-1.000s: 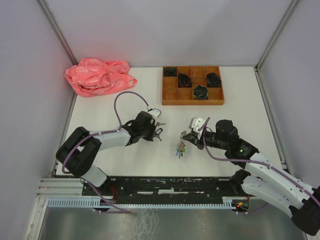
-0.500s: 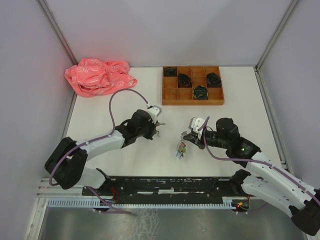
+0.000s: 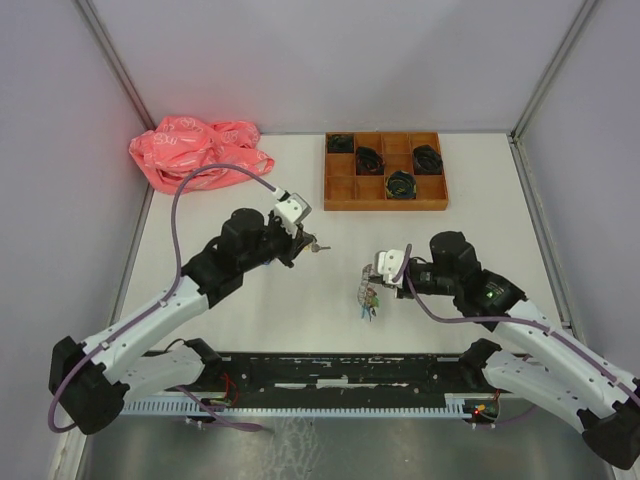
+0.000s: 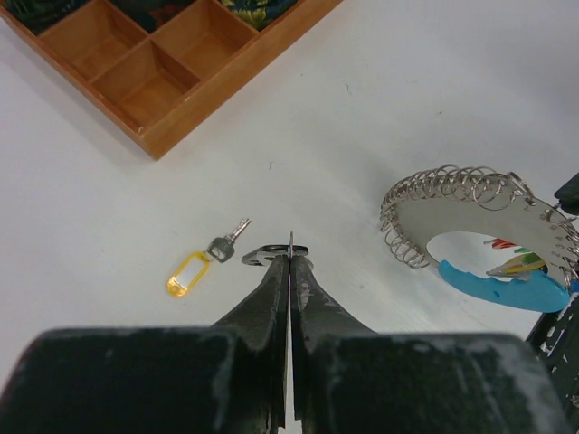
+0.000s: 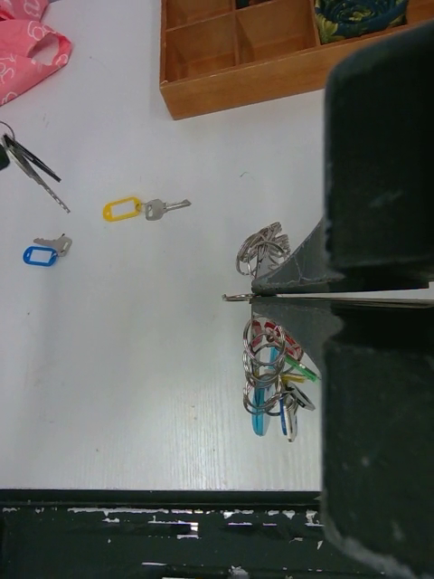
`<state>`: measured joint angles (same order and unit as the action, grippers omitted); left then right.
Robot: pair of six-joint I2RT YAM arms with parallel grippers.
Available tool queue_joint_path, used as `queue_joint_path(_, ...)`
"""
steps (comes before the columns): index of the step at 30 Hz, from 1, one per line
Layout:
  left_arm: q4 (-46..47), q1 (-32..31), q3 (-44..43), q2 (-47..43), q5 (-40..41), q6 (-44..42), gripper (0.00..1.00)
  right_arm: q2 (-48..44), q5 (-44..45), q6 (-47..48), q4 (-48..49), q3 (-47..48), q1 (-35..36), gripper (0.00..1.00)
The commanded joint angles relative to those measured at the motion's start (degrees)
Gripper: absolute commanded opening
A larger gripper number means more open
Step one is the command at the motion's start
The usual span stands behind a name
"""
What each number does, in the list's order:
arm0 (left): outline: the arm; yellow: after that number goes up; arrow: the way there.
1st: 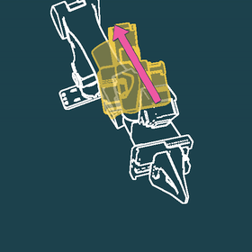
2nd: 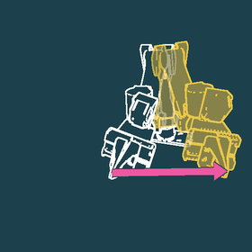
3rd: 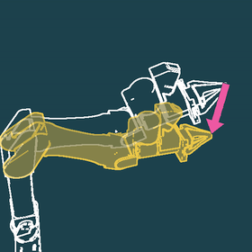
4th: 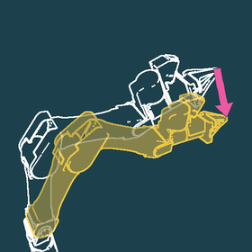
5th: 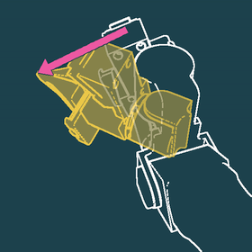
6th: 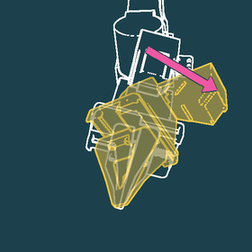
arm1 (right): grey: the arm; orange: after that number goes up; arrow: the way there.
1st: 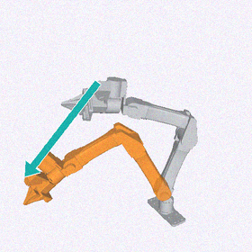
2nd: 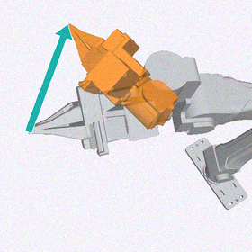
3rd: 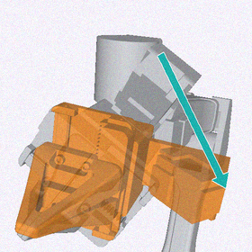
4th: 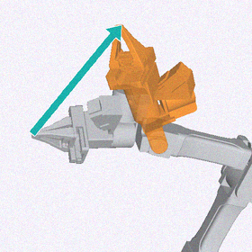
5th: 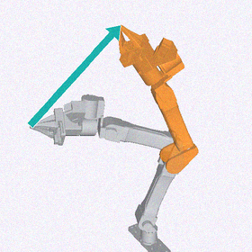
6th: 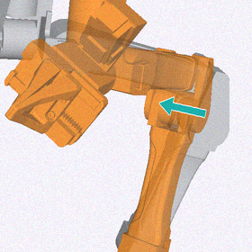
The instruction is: Put the keys on the keyring
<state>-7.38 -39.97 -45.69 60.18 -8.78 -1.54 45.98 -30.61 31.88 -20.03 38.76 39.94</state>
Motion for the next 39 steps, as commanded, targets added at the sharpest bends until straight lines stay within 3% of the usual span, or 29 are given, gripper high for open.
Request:
queue_joint_path(1,1.48,-0.19,-1.38,-4.96,-1.50,-7.80,0.03,0.72,-3.57,0.67,5.52,3.07,-0.15,0.01)
queue_joint_path(15,3.21,-1.75,3.73,-7.27,-16.33,-28.78,0.03,1.26,-5.25,10.12,10.28,2.19,-0.12,0.01)
queue_joint_path(27,3.18,-10.85,4.78,-5.15,-10.76,-40.96,0.03,2.98,-5.08,15.84,18.06,-0.69,-0.08,0.01)
queue_joint_path(39,11.50,-13.82,8.35,-3.45,-10.29,-40.26,0.03,5.03,-5.99,19.14,18.33,-2.52,-0.08,0.01)
